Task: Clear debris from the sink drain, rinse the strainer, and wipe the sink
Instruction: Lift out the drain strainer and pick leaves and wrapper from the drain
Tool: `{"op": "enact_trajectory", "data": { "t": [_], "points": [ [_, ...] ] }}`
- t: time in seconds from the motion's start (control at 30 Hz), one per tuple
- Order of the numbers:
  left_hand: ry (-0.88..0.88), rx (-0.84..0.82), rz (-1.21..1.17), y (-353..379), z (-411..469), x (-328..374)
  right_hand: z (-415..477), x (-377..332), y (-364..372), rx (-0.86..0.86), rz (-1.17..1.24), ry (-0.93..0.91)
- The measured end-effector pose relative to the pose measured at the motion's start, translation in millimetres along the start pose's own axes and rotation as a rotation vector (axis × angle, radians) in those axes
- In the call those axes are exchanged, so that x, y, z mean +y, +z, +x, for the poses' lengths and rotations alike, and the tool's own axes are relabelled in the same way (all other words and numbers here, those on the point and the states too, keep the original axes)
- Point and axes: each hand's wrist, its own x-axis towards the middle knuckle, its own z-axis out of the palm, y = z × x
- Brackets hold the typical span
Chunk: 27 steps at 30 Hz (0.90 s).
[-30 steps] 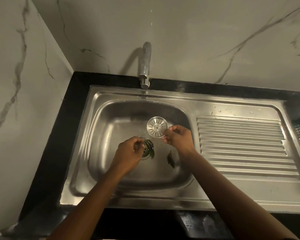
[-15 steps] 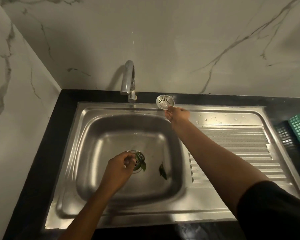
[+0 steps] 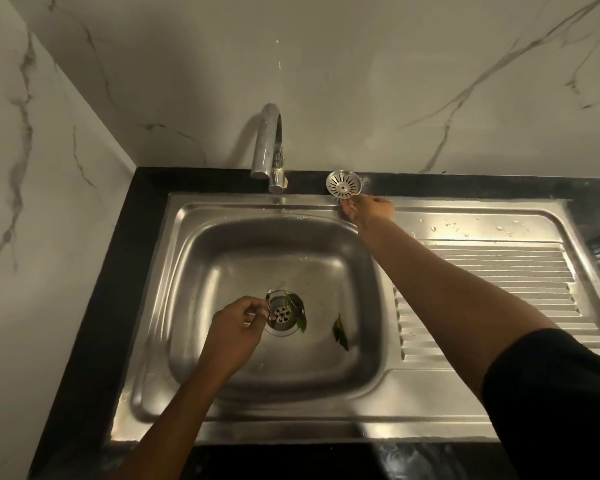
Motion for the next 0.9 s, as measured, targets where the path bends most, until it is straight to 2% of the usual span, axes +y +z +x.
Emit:
{"op": "enact_trajectory", "data": {
  "t": [0.17,0.23,0.37,0.5,0.73,0.9],
  "points": [
    [-0.014,-0.023,0.048,5.6,11.7,-4.0,-18.2,10.6,-17.6,-0.085,-0.168,-0.111],
    [-0.020,-0.033,0.053,8.1,16.3,-5.4,-31.8,25.0,-30.1,-0.183,-0.284,-0.141],
    [-0.040,-0.067,0.064,13.2,23.3,-6.3,-56.6,67.6,-58.9,-0.357,-0.946,-0.265],
    [-0.059,-0.088,0.076,17.2,28.6,-9.0,-63.9,105.4,-76.8,-0.454,-1.330,-0.203],
    [-0.055,-0.153,0.162,24.4,38.0,-20.8,-62.4,150.0,-100.9,-0.518,-1.790,-0.158],
    [-0.076,-0.245,0.234,32.8,46.5,-30.4,-61.2,172.4,-108.3,-0.563,-1.934,-0.163]
  ]
}}
